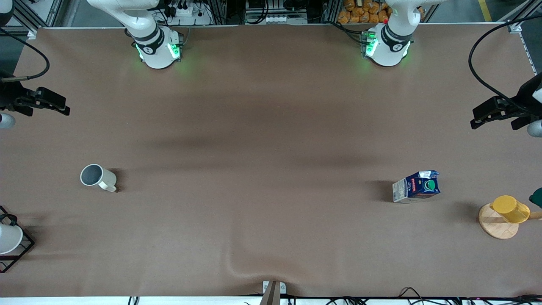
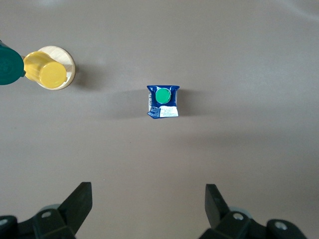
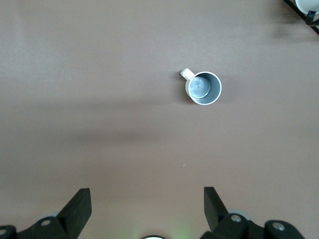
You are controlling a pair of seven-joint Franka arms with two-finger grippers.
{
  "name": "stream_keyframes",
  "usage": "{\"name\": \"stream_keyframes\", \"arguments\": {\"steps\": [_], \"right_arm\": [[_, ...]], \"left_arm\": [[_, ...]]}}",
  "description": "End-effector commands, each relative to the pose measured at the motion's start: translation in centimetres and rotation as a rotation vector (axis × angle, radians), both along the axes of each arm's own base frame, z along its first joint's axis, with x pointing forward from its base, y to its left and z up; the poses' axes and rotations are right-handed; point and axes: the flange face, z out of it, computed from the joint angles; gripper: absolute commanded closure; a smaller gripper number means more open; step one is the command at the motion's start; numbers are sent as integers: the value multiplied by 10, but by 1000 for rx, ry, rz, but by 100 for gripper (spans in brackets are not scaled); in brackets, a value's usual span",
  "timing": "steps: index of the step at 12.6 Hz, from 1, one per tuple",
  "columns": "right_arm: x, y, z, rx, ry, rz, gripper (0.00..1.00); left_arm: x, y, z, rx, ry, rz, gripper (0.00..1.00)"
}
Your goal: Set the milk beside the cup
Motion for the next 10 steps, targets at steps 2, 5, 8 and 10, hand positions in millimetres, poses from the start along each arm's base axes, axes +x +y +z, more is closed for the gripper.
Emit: {"name": "stream_keyframes", "arguments": {"steps": [2, 5, 8, 10], "right_arm": [[2, 0, 3, 14, -7, -8, 0], [1, -1, 4, 11, -10, -10, 0], [2, -1, 3, 11, -8, -10, 0], [2, -1, 3, 11, -8, -10, 0]], "left_arm": [[3, -8, -3, -7, 7, -5, 0], [8, -9, -12, -2, 23, -20, 0], [11, -10, -19, 0, 38, -25, 0], [11, -16, -19, 0, 38, -35, 0]]}}
